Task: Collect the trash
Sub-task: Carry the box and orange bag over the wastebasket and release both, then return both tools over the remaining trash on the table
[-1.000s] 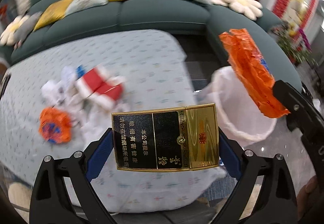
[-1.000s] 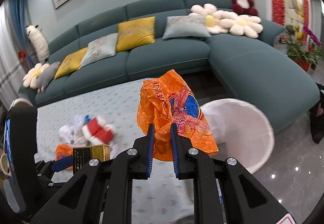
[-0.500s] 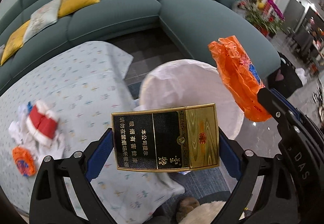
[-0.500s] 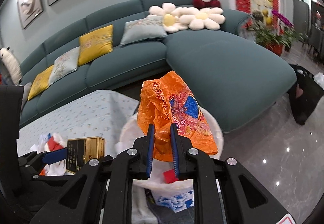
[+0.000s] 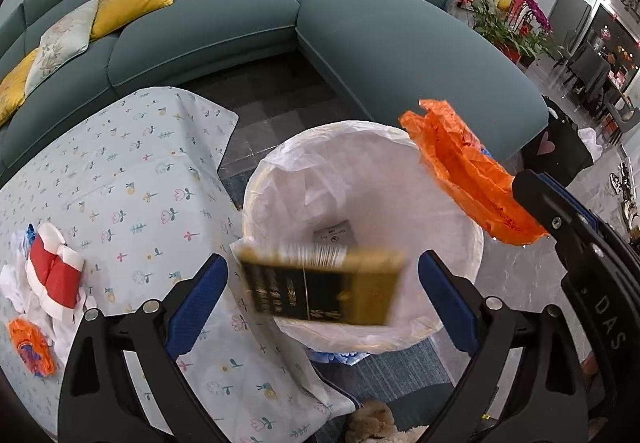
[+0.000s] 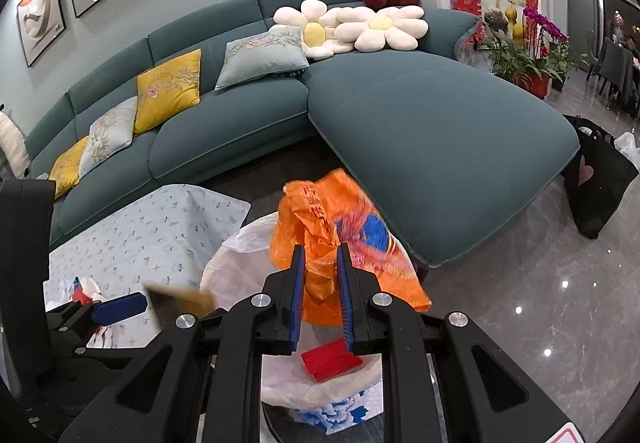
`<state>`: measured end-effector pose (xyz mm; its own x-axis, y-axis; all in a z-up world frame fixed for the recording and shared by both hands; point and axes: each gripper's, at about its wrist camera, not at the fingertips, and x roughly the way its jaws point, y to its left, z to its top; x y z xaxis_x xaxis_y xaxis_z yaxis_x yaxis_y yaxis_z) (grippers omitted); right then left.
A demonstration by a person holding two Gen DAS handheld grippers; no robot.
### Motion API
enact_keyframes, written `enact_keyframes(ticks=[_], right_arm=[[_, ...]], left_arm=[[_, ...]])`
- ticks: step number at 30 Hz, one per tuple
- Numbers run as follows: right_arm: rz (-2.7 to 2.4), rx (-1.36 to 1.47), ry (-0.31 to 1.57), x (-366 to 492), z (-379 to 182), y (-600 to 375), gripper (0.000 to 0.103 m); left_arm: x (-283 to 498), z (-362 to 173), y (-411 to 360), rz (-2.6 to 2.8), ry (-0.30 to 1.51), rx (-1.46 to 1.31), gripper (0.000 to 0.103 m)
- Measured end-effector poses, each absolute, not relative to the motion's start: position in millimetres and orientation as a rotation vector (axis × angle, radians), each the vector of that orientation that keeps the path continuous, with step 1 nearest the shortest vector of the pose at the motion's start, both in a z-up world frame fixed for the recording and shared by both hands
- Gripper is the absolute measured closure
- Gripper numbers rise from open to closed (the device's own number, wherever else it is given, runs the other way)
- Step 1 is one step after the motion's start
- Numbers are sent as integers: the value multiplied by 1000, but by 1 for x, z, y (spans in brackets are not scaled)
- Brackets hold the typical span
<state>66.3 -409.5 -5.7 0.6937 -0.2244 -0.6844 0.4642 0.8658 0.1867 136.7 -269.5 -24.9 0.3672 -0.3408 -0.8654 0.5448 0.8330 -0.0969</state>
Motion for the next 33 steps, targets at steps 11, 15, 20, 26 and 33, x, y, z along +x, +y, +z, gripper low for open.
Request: enact_keyframes(ticks=[11,15,20,26,33], right_arm=[[-371,359,718,78,-9,-404,84],[-371,364,720,79,-6,-398,81],[-380,345,701,77,5,-384,63],[-371,320,691,76,19,-365,53],[-331,300,694,75,30,-333,48]], left_arm=[[148,-26,-255,-538,1038,202,11],[150,-23,-246,-522,1032,198,11],[151,-16,-228,-500,1024,173,11],[149,-6,-203,-474,1013,145,11],[146,3,-160,-415,1006,99,11]])
